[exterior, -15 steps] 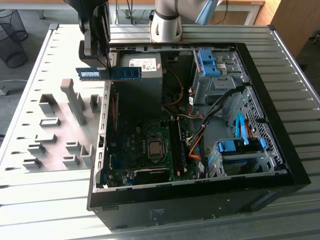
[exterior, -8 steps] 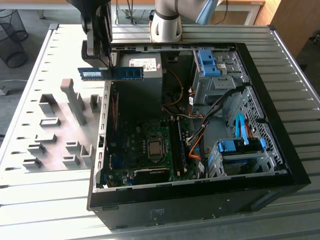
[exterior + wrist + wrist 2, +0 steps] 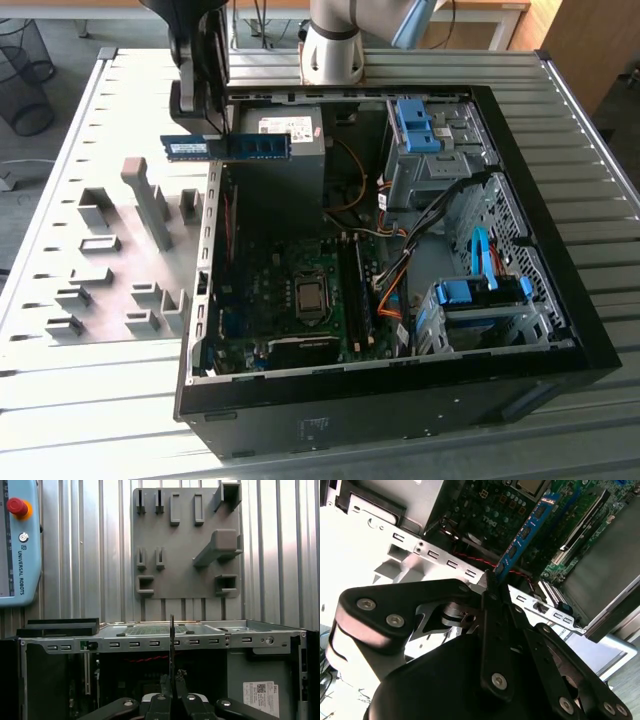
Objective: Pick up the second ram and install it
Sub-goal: 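Pick up the second ram and move it above second insertion slot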
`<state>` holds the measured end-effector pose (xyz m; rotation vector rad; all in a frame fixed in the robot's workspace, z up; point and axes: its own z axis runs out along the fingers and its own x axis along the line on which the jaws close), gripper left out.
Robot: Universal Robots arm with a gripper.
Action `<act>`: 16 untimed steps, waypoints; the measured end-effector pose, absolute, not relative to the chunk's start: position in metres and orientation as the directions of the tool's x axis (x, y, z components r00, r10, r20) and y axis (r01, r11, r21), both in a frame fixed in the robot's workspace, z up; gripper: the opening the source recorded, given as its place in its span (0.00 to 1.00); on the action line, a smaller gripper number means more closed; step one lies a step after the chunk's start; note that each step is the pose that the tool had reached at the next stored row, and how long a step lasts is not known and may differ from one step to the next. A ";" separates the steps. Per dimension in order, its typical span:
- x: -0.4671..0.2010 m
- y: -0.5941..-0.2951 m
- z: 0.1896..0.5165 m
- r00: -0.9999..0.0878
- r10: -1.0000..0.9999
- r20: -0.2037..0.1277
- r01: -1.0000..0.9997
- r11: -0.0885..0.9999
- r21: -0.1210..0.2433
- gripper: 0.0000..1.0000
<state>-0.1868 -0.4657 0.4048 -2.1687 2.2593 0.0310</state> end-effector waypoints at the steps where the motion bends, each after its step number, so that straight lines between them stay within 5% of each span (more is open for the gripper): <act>1: -0.186 -0.466 0.405 -0.041 -0.999 -0.021 -0.999 0.041 0.008 0.14; 16: -0.178 -0.466 0.405 -0.041 -0.999 -0.021 -0.999 0.041 0.008 0.14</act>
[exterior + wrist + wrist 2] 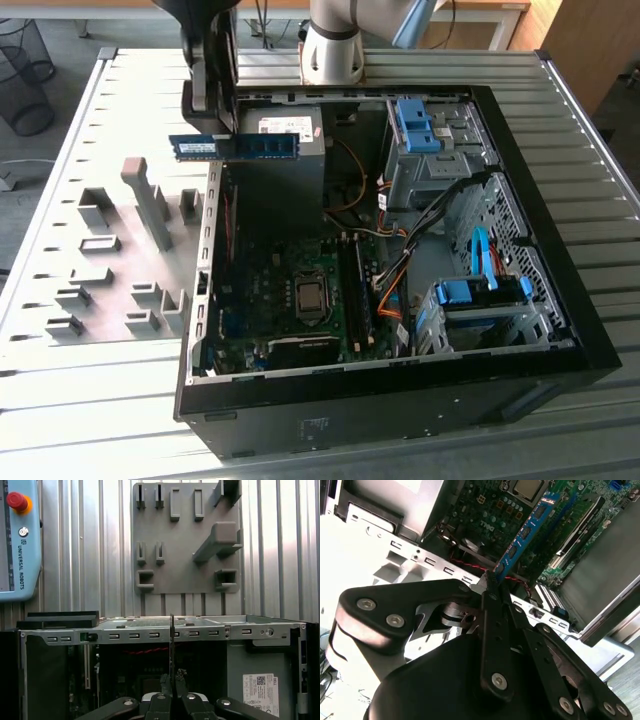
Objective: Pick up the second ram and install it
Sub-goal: 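Pick up the second ram and move it above second insertion slot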
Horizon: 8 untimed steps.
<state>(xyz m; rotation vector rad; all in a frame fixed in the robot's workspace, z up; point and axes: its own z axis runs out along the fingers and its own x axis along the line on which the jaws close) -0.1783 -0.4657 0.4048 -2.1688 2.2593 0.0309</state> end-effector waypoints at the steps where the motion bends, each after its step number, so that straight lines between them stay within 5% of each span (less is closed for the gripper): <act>1: -0.178 -0.466 0.405 -0.041 -0.999 -0.021 -0.999 0.041 0.008 0.14; 8: -0.174 -0.466 0.405 -0.041 -0.999 -0.021 -0.999 0.041 0.008 0.14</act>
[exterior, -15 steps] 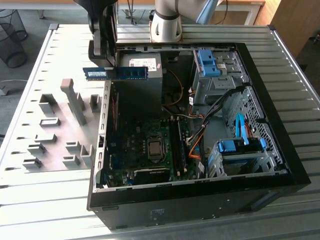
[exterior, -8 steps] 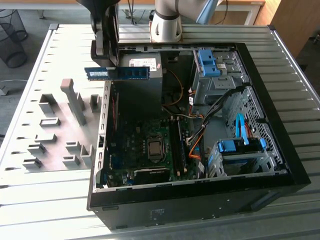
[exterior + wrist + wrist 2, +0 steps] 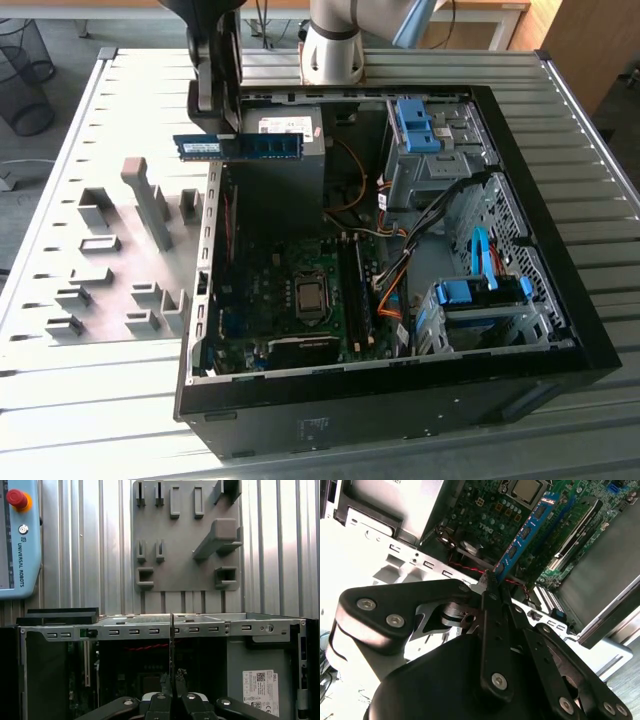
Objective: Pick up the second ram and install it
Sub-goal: 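Pick up the second ram and move it above second insertion slot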
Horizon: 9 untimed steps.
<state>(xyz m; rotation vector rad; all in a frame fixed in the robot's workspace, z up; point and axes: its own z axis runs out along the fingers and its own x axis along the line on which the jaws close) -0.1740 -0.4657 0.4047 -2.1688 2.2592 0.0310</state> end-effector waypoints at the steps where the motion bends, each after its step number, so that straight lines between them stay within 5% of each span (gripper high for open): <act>1: -0.173 -0.466 0.405 -0.041 -0.999 -0.021 -0.999 0.041 0.008 0.14; 9: -0.169 -0.466 0.405 -0.041 -0.999 -0.021 -0.999 0.041 0.008 0.14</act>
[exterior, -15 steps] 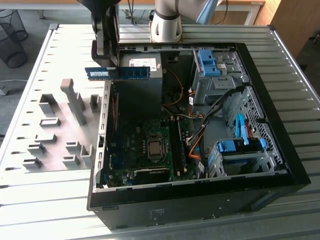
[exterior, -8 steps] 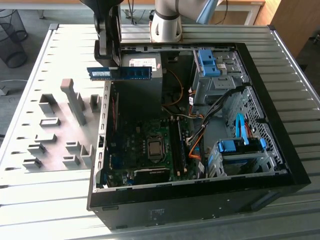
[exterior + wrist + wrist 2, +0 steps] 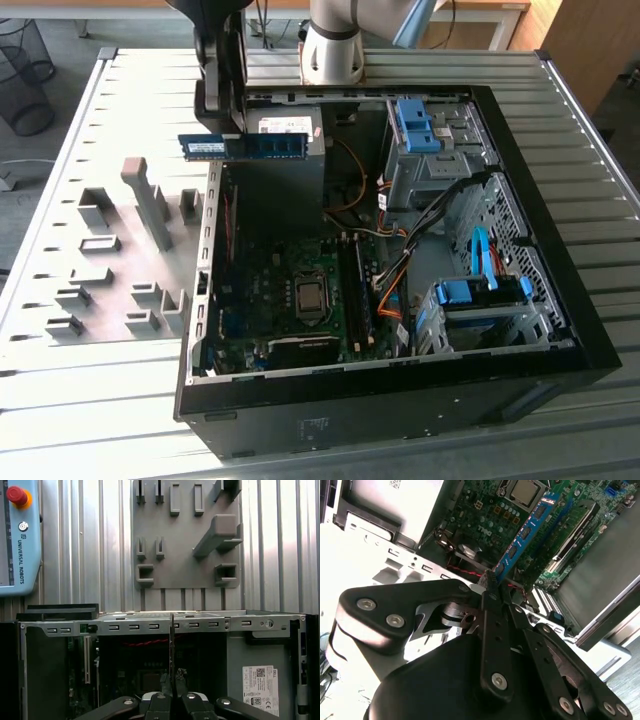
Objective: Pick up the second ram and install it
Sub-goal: 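Pick up the second ram and move it above second insertion slot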
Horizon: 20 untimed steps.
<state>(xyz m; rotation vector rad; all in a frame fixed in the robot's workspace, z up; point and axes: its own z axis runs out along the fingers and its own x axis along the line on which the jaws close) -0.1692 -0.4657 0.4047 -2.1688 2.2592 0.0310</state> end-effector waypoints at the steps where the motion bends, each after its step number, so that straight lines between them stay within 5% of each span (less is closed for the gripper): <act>1: -0.169 -0.466 0.405 -0.041 -0.999 -0.021 -0.999 0.041 0.008 0.14; 20: -0.162 -0.466 0.405 -0.041 -0.999 -0.021 -0.999 0.041 0.008 0.14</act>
